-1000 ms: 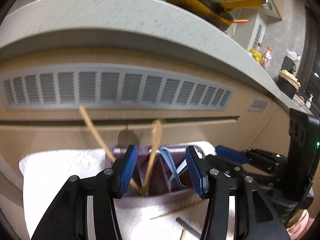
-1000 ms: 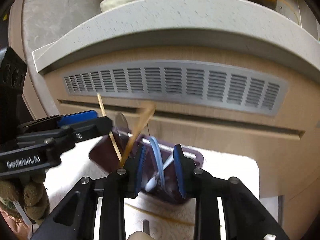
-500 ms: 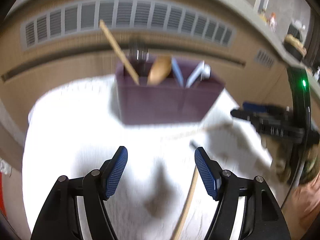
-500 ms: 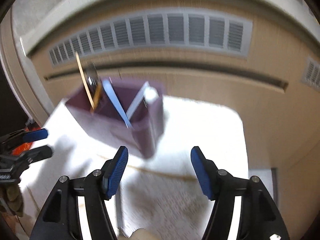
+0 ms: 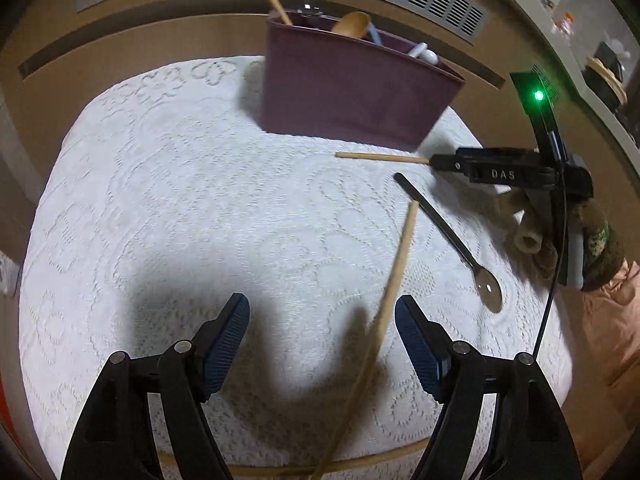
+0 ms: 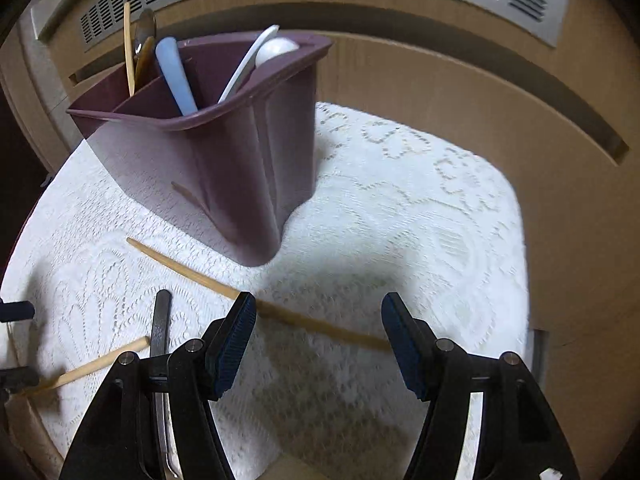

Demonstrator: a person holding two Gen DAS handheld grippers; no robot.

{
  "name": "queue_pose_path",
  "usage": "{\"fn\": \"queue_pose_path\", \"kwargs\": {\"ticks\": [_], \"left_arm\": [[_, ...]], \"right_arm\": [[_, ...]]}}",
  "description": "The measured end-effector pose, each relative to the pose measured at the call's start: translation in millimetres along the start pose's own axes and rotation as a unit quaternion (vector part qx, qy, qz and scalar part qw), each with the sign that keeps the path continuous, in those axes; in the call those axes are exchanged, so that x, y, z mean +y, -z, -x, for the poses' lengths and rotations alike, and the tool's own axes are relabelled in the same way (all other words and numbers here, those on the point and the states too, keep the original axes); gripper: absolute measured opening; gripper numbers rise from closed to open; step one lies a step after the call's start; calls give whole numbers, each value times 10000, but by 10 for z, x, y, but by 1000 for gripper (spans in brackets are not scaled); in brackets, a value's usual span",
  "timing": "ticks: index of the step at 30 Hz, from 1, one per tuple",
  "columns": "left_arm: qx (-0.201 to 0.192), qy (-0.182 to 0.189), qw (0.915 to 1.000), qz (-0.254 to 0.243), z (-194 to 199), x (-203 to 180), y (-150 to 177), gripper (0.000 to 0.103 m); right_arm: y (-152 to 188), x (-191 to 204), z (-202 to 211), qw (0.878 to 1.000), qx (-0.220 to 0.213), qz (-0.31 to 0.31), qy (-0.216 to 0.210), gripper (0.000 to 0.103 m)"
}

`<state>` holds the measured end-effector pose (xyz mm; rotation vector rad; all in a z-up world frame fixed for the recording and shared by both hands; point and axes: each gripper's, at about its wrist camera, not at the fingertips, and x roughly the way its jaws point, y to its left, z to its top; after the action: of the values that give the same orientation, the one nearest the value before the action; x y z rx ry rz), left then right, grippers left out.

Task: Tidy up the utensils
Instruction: 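Grasp a wooden chopstick with the left tool while the right tool reaches for another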

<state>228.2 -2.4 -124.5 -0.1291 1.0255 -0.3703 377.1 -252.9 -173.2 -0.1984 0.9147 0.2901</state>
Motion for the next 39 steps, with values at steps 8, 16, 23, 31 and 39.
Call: {"fn": "queue_pose_path", "kwargs": {"ticks": [8, 16, 23, 31, 39], "left_arm": [[64, 92, 9995, 286, -63, 84, -75, 76], [156, 168, 9995, 219, -137, 17, -64, 76], [158, 389, 9991, 2, -84, -58, -37, 76], [203, 699, 9969, -311, -131, -405, -149, 62], [264, -253, 9885, -1466, -379, -714, -54, 17]], "right_arm": [[107, 138, 21, 9971, 187, -172, -711, 24], [336, 548, 243, 9924, 449, 154, -1139, 8], [633, 847, 468, 9815, 661, -67, -1793, 6], [825, 1105, 750, 9892, 221, 409, -1390, 7], [735, 697, 798, 9965, -98, -124, -822, 26]]}}
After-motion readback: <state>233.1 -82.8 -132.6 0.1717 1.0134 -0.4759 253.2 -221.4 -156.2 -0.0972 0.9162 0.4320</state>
